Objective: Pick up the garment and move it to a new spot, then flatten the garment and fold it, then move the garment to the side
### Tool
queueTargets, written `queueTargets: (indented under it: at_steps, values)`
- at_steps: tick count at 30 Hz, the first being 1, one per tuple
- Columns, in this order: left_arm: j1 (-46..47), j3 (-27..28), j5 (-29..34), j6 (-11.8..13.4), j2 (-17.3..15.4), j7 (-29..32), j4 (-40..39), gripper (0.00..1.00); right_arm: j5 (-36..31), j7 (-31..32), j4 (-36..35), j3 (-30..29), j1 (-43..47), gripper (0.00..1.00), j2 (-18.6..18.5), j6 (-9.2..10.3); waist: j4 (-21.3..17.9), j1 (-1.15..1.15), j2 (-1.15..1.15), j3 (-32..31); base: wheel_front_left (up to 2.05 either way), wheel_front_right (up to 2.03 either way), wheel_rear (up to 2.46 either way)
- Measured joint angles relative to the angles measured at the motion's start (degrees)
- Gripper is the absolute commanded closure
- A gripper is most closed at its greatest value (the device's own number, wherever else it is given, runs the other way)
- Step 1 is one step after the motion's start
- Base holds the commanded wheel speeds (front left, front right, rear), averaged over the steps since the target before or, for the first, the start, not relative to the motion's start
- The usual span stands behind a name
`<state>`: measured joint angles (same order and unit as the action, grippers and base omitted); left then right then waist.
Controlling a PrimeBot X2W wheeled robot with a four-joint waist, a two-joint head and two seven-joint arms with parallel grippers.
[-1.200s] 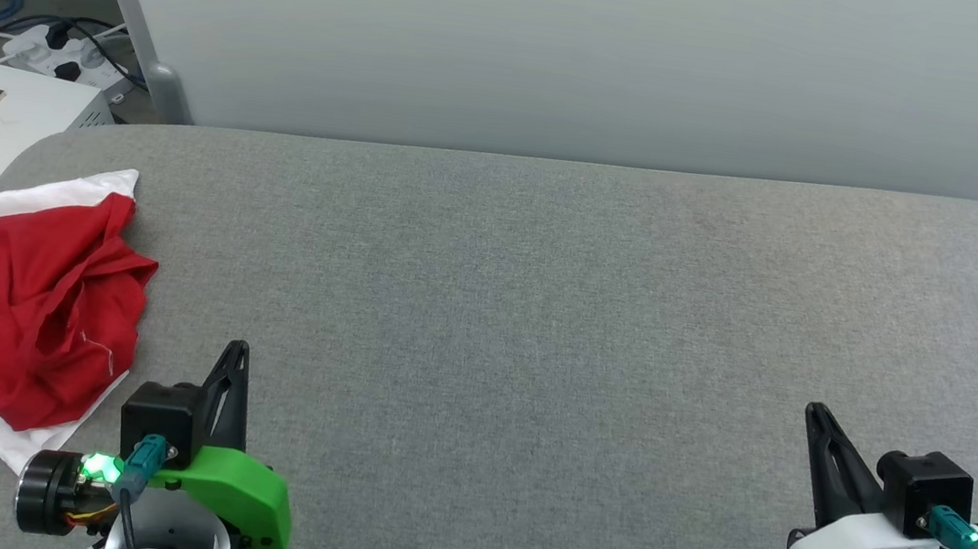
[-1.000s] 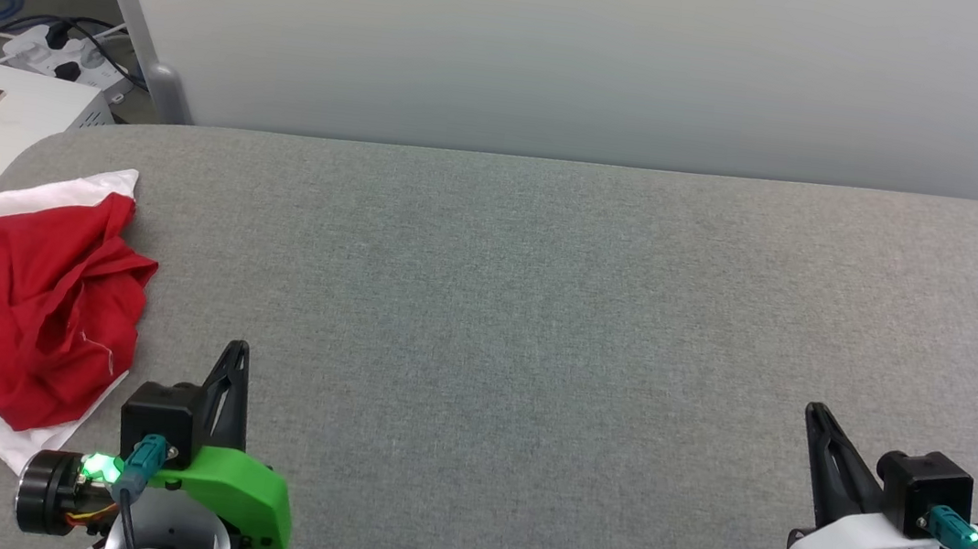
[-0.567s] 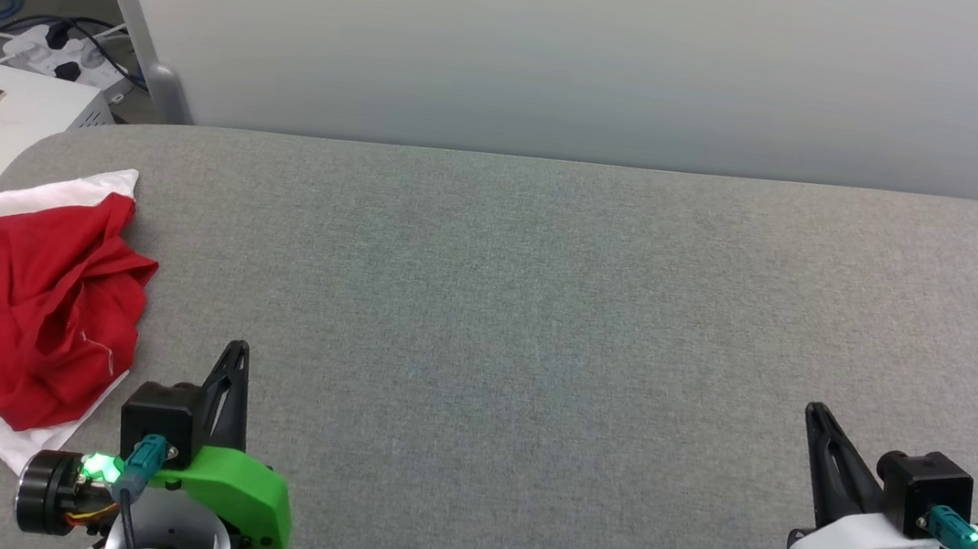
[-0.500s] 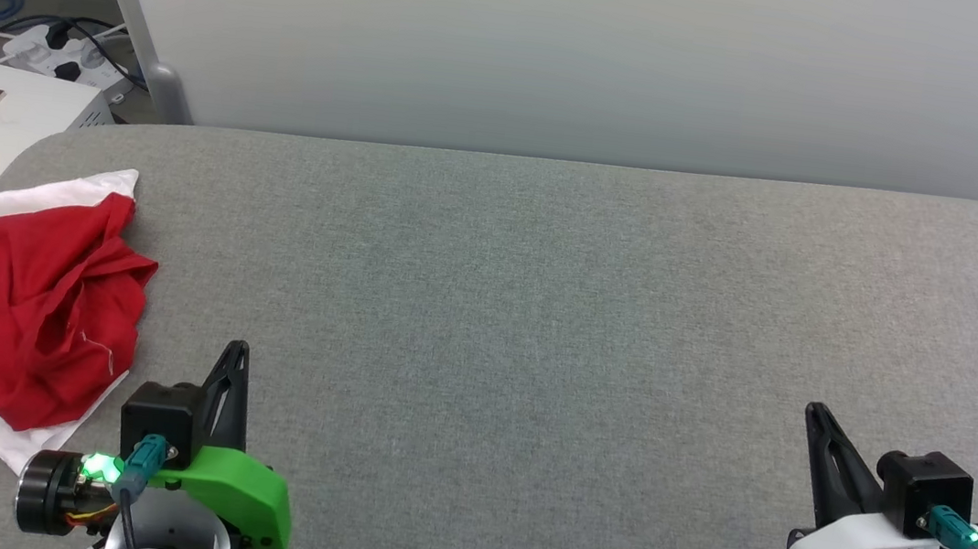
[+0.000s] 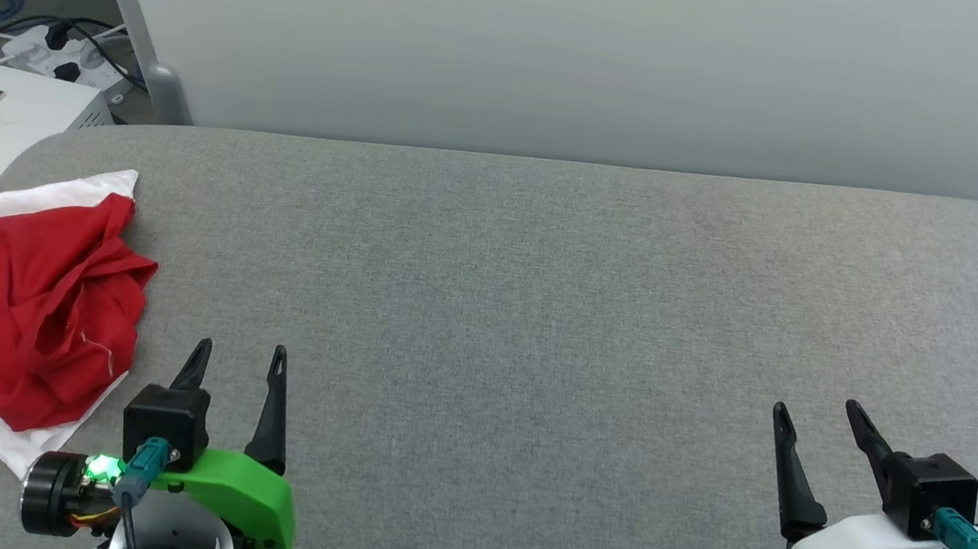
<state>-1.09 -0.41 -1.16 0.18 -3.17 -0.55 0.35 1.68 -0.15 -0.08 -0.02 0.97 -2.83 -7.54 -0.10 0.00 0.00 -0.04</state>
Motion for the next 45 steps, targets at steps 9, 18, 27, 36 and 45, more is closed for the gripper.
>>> queueTargets:
  at_steps: [9,18,27,36,45]
  values:
    - [0.0,-0.6,-0.9,-0.4,0.0,-1.0,0.3,0.0,1.0,-1.1,0.0,0.1,0.0,0.0,0.0,0.0,-0.2,0.0,0.0,0.0,0.0,0.0,0.0]
    - [0.0,-1.0,-1.6,-0.5,0.0,-2.2,0.7,0.0,2.8,-2.2,-0.2,0.3,0.0,0.0,0.0,0.0,-0.6,0.0,0.0,0.0,0.0,0.0,0.0]
    - [0.0,-1.1,-2.4,-0.8,0.0,-3.1,1.0,0.0,4.0,-3.2,-0.5,0.6,0.0,0.0,0.0,0.0,-0.9,0.0,0.0,0.2,0.0,0.0,0.0]
    - [0.1,-1.3,-3.4,-0.9,0.0,-4.2,1.3,0.0,4.9,-4.2,-1.1,0.7,0.1,0.0,0.0,0.0,-0.8,0.0,0.0,0.3,0.0,0.0,0.0]
    - [1.5,-1.5,-4.5,-1.3,0.0,-5.4,1.7,0.0,5.2,-4.7,-2.3,1.7,0.1,0.0,0.0,0.0,1.5,0.0,0.0,0.6,0.0,0.0,0.0]
